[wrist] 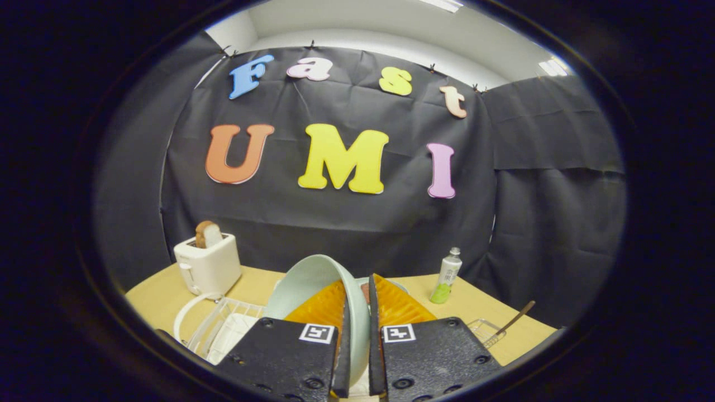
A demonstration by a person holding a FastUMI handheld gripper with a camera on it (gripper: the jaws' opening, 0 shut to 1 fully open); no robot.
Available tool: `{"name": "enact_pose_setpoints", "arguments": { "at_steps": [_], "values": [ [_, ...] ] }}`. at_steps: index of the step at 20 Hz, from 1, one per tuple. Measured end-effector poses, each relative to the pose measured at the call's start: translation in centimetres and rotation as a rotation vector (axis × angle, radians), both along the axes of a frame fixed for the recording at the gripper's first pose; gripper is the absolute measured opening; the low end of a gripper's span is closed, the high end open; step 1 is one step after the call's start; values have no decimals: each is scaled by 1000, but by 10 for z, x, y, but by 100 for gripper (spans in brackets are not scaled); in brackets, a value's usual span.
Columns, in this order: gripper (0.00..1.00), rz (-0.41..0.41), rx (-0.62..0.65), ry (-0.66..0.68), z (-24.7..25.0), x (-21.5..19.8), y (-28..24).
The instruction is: Take the plate from the dish rack, then take the spoon from the basket and place it into the plate.
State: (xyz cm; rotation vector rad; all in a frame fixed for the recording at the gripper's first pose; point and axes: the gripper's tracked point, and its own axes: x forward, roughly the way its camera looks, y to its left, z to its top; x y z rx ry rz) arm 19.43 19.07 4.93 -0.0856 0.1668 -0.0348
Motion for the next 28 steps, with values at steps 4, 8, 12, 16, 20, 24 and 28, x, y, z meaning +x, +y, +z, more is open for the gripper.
{"name": "enact_pose_setpoints", "arguments": {
  "at_steps": [4, 8, 12, 16, 20, 24, 28],
  "values": [
    [18, 58, 74, 0, 7, -37, -7],
    [18, 86, 135, 19, -5, -85, -38],
    [18, 77, 178, 73, -42, -126, -76],
    [18, 43, 229, 139, -91, -155, -109],
    [18, 14, 277, 210, -134, -170, -126],
    [18, 50, 347, 300, -170, -173, -113],
    [19, 44, 354, 326, -186, -162, -112]
  ]
}}
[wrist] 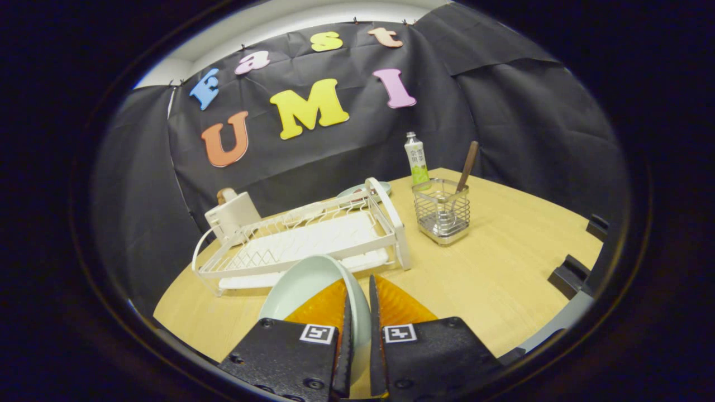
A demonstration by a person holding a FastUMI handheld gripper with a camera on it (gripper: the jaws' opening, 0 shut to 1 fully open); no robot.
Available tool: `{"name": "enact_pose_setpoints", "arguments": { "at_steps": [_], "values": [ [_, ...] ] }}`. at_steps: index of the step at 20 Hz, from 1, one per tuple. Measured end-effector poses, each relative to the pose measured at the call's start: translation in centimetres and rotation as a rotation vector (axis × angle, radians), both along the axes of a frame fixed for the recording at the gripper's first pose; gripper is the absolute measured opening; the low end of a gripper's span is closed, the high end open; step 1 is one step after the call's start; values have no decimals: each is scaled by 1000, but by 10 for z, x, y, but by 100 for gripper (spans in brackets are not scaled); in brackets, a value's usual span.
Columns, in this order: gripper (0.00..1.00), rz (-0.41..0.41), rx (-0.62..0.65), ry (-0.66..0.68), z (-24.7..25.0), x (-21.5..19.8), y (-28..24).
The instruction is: Take the plate from the dish rack, then take the spoon from the basket and place it into the plate.
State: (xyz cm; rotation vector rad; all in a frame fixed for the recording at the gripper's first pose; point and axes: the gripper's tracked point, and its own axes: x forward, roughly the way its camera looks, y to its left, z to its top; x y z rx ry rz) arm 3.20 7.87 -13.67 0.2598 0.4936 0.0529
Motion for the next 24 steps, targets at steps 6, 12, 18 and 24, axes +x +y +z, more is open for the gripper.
{"name": "enact_pose_setpoints", "arguments": {
  "at_steps": [6, 12, 18, 24],
  "values": [
    [55, -30, -77, -82, 16, 5, -15],
    [88, -9, -160, -204, 44, -2, -24],
    [100, -35, -236, -318, 81, -12, -59],
    [100, -84, -261, -355, 105, -19, -108]
  ]
}}
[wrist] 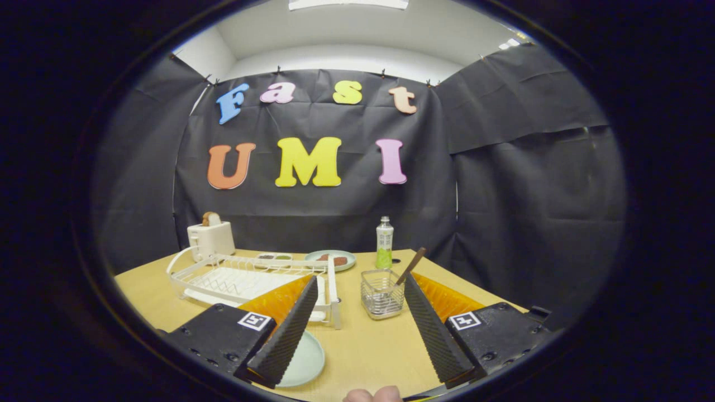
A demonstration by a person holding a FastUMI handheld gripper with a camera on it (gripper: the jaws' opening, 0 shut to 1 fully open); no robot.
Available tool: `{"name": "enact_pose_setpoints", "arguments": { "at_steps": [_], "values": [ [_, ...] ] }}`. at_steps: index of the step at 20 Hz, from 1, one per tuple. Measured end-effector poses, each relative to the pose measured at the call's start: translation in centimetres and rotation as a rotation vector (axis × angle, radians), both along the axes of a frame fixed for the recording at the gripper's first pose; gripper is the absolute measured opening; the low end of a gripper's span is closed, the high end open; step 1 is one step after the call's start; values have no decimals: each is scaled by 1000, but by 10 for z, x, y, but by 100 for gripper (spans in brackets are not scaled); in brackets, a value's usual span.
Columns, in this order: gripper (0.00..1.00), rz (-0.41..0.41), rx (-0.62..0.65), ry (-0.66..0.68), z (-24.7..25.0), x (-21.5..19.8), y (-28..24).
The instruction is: Take the plate from the dish rack, then take the spoon from the basket and place it into the plate.
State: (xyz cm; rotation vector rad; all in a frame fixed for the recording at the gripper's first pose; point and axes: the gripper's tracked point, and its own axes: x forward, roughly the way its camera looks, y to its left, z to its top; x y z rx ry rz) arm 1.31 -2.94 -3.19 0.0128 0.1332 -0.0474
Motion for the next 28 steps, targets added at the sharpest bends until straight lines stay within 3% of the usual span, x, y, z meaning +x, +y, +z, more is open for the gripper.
{"name": "enact_pose_setpoints", "arguments": {
  "at_steps": [8, 14, 21, 28],
  "values": [
    [100, -53, -9, 17, 0, 23, -75],
    [100, -8, 25, 58, -13, 75, -93],
    [100, 106, 62, 169, -42, 150, -90],
    [100, 161, 103, 223, -60, 191, -80]
  ]
}}
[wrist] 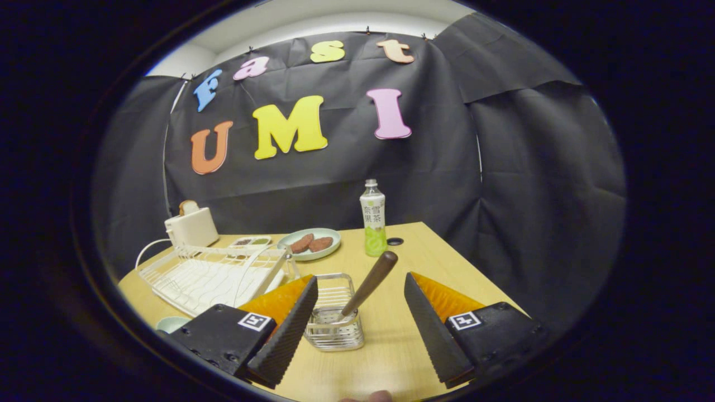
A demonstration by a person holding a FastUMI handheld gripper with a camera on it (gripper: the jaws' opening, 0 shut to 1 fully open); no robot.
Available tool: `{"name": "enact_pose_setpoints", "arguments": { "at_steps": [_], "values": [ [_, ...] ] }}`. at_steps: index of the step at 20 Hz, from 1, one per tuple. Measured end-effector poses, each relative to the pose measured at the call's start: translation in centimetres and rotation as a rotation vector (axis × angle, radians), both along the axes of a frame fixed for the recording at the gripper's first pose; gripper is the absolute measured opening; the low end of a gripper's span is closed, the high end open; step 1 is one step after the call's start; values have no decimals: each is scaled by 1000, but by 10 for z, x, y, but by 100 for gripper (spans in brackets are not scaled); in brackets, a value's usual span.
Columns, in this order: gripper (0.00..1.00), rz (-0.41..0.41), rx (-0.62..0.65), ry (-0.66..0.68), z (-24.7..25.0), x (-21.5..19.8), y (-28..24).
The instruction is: Take the plate from the dish rack, then take the spoon from the basket and place it into the plate.
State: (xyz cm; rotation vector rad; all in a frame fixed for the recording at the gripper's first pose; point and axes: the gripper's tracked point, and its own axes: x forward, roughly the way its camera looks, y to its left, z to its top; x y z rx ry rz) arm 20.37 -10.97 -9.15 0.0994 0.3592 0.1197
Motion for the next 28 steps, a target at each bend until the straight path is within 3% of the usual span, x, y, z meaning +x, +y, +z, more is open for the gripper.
{"name": "enact_pose_setpoints", "arguments": {
  "at_steps": [3, 8, 11, 12, 18, 28],
  "values": [
    [97, 14, -1, 19, -2, 9, 2],
    [59, 16, -1, 29, -1, 12, 6],
    [44, 7, 14, 28, 4, 10, 4],
    [31, 14, 31, 34, 5, 8, 8],
    [14, 11, 13, -3, 26, 4, 16],
    [13, -48, -70, -191, 97, -12, 14]
  ]
}}
